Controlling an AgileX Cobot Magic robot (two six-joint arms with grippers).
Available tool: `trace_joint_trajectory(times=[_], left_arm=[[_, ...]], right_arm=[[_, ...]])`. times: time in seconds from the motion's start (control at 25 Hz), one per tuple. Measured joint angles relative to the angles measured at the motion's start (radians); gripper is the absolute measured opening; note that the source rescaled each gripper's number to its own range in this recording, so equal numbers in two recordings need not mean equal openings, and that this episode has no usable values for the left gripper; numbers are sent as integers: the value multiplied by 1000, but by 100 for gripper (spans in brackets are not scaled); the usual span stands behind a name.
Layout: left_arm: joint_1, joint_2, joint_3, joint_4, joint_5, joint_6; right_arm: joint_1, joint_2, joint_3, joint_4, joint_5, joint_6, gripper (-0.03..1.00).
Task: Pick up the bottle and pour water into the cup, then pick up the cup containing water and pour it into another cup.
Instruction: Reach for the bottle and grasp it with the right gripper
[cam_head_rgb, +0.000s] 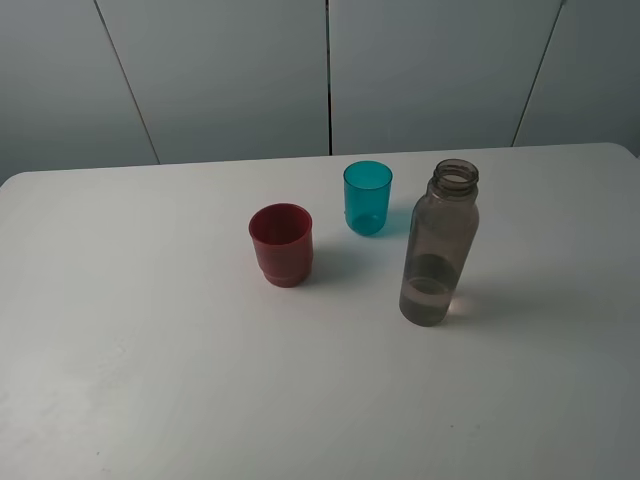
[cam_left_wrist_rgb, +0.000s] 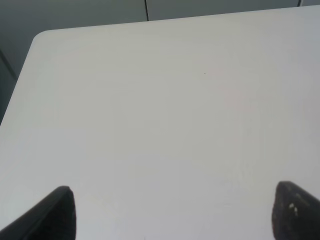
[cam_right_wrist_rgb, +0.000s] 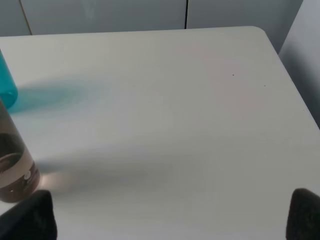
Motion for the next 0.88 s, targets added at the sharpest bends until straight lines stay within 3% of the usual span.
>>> trace_joint_trajectory(times=[0.88], left_arm=[[0, 0, 0, 0, 0, 0]], right_arm=[[0, 0, 0, 0, 0, 0, 100]])
